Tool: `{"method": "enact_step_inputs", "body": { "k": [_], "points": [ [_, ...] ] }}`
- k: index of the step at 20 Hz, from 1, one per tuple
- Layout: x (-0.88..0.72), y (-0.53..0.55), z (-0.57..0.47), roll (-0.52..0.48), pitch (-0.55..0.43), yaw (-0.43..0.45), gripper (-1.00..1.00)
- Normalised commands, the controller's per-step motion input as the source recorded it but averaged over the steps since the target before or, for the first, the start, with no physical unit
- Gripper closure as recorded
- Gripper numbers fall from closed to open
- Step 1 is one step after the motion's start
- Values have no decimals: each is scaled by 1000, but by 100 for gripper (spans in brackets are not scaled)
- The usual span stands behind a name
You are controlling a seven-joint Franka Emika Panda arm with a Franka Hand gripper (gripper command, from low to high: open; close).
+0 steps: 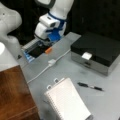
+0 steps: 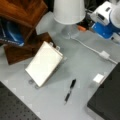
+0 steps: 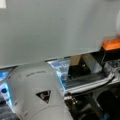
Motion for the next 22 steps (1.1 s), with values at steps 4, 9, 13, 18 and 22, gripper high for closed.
{"method": "enact_step_inputs", "body": {
  "k": [4,9,13,18,22],
  "points": [
    [-431,-74,-100,468,-389,106,-100],
    [-199,-78,-149,393,-253,80,-100],
    [-51,-45,-180,323,-153,40,-100],
    [3,3,-158,280,-104,33,100],
    [-36,-1,-136,276,-89,25,100]
  ]
}}
